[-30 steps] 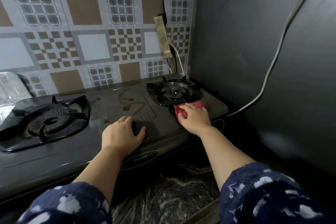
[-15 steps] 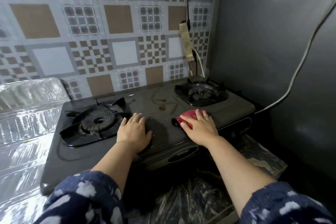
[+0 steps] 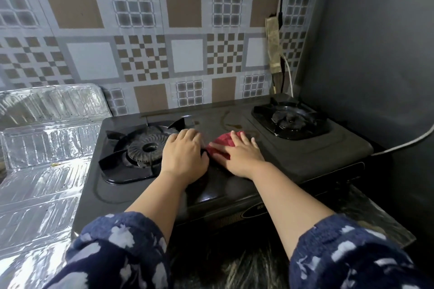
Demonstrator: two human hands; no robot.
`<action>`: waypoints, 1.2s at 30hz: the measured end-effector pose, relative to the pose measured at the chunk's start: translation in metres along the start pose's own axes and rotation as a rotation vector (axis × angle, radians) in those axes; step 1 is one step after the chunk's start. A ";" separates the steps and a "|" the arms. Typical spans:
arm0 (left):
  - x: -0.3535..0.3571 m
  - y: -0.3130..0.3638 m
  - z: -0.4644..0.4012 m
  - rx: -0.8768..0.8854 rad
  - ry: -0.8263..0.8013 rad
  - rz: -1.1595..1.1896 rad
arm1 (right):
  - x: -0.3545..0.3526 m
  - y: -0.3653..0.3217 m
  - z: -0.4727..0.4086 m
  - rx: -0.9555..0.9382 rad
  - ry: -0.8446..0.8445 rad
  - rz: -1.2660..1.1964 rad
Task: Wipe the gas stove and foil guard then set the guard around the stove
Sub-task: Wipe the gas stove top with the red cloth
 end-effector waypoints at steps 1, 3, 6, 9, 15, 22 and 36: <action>0.000 -0.008 -0.005 -0.029 -0.015 0.003 | -0.003 -0.003 -0.007 -0.013 -0.005 0.006; 0.009 -0.027 -0.017 -0.117 -0.143 0.021 | -0.009 -0.009 -0.026 -0.039 -0.007 -0.002; 0.024 -0.046 -0.027 -0.226 -0.330 0.088 | -0.018 -0.020 -0.058 -0.086 -0.007 -0.011; 0.024 -0.048 -0.034 -0.255 -0.365 0.082 | -0.027 -0.024 -0.091 -0.129 -0.015 0.007; 0.018 -0.053 -0.045 -0.253 -0.368 -0.009 | -0.055 -0.030 -0.160 -0.150 -0.029 0.050; 0.019 -0.053 -0.043 -0.235 -0.330 -0.036 | -0.067 -0.038 -0.201 -0.137 -0.052 0.052; 0.014 -0.014 -0.048 -0.140 -0.192 0.212 | -0.017 0.010 -0.055 -0.142 0.011 0.014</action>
Point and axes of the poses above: each hand's wrist, its own z-axis away from the middle knuckle, its own x-axis out of the palm, y = z × x, the point moved 6 cm from there along -z, towards the middle knuckle, and after that the axes turned 14 degrees about -y, right-handed, at the moved point
